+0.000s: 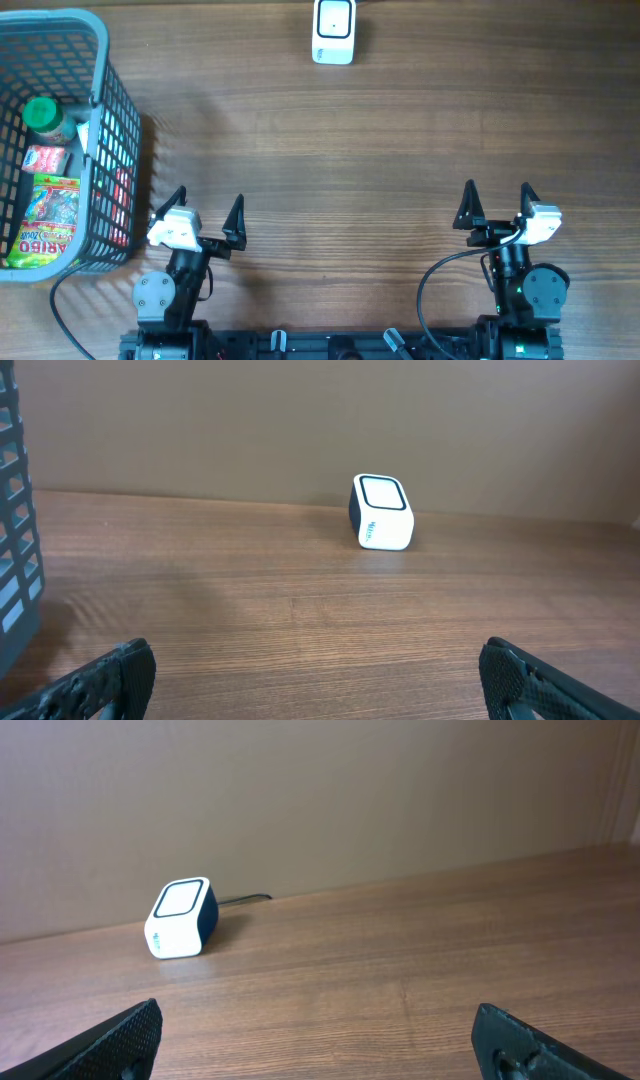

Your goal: Scan the item barcode

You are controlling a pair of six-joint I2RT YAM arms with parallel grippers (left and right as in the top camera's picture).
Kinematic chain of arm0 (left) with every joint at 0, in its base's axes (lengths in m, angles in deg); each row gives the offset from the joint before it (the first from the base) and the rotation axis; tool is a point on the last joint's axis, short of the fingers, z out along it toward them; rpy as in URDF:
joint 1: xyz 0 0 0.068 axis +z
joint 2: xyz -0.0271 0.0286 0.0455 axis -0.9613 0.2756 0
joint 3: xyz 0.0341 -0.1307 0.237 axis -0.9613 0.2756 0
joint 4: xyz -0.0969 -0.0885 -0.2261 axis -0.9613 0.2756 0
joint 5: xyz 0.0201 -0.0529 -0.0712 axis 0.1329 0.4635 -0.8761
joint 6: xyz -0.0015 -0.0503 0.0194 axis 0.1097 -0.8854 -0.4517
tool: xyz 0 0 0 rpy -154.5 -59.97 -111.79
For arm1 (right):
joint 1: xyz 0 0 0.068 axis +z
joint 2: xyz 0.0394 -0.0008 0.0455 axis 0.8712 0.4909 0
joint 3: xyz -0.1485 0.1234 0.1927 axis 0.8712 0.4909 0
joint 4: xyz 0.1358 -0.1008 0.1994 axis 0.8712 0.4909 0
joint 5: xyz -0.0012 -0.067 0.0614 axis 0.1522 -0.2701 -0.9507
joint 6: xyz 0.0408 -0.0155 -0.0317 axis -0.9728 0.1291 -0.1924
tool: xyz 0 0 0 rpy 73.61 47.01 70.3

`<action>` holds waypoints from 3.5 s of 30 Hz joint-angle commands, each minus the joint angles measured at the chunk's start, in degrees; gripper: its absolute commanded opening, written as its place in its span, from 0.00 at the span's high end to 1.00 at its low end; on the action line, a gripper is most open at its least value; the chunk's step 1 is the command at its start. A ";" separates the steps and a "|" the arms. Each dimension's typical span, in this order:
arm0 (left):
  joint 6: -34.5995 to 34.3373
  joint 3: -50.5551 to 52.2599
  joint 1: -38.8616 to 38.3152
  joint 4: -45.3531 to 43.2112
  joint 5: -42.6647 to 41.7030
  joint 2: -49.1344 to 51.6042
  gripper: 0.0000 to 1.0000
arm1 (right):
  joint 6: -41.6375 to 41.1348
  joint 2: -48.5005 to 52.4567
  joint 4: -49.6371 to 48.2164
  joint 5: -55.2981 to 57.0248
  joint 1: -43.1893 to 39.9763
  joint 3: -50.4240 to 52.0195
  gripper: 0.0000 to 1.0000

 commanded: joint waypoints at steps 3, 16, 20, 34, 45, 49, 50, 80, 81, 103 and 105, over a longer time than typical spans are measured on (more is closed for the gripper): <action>1.14 0.46 -0.22 0.00 0.79 -0.20 0.00 | -0.42 -0.13 -0.09 0.96 0.24 0.04 0.00; 1.14 0.48 -0.22 -0.02 0.79 -0.20 0.00 | -0.42 -0.13 -0.09 0.96 0.24 0.04 0.00; 1.14 0.46 -0.22 -0.04 0.81 -0.20 0.00 | -0.42 -0.13 -0.09 0.96 0.24 0.04 0.00; 1.11 0.46 -0.22 0.00 0.81 -0.17 0.00 | -0.42 -0.13 -0.09 0.96 0.24 0.04 0.00; 1.11 0.46 -0.22 0.00 0.79 -0.17 0.00 | -0.39 -0.13 -0.09 0.96 0.24 0.04 0.00; 1.11 0.46 -0.22 0.00 0.79 -0.17 0.00 | -0.39 -0.13 -0.09 0.96 0.24 0.04 0.00; 1.11 0.46 -0.22 0.00 0.79 -0.17 0.00 | -0.42 -0.13 -0.09 0.96 0.24 0.04 0.00; 7.21 -78.75 -0.22 49.11 -3.76 54.38 0.00 | -0.42 -0.13 -0.09 0.96 0.24 0.04 0.00; 7.17 -81.13 -0.22 51.39 -3.96 57.37 0.00 | -0.39 -0.13 -0.09 0.96 0.24 0.04 0.00; -4.90 -90.73 32.54 34.18 21.49 98.71 0.00 | -0.39 -0.13 -0.09 0.96 0.24 0.04 0.00; -4.59 -90.73 32.54 30.58 21.55 102.16 0.00 | -0.39 -0.13 -0.09 0.96 0.24 0.04 0.00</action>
